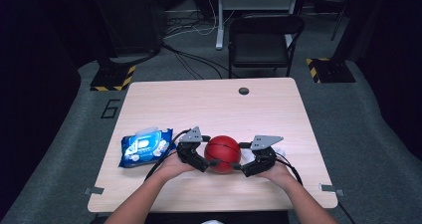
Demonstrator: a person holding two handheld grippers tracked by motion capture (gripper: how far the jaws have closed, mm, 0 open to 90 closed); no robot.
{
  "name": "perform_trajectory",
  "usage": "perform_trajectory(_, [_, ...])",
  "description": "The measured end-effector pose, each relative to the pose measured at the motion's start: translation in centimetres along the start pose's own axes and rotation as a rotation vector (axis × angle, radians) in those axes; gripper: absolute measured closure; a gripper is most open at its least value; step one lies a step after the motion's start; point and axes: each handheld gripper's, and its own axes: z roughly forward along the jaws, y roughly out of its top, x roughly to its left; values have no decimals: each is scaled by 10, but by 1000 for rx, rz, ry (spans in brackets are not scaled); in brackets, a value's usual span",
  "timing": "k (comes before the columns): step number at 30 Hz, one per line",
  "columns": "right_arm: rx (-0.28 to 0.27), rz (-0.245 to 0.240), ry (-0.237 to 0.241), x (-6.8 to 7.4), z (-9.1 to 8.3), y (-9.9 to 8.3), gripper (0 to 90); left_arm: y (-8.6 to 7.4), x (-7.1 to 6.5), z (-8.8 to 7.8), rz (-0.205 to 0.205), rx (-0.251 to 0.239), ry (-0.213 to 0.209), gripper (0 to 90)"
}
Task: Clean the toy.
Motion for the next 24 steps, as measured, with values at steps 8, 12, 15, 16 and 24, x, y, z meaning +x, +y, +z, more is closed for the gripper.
perform_trajectory(8, [-3, 12, -6, -5, -9, 5, 142, -1, 3, 1, -18, 3, -10, 0])
perform_trajectory(12, [51, 32, -61, -15, -25, 6, 97, -1, 3, 1, -19, 6, -9, 0])
perform_trajectory(15, [112, 27, -107, -19, -32, -1, 96, -1, 2, 1, -17, 8, -5, 0])
perform_trajectory(16, [154, 30, -146, -23, -38, -11, 97, -1, 2, 1, -13, 6, -3, 0])
perform_trajectory(24, [222, 96, -214, -42, -38, -44, 99, 0, 2, 2, -14, 2, -3, 0])
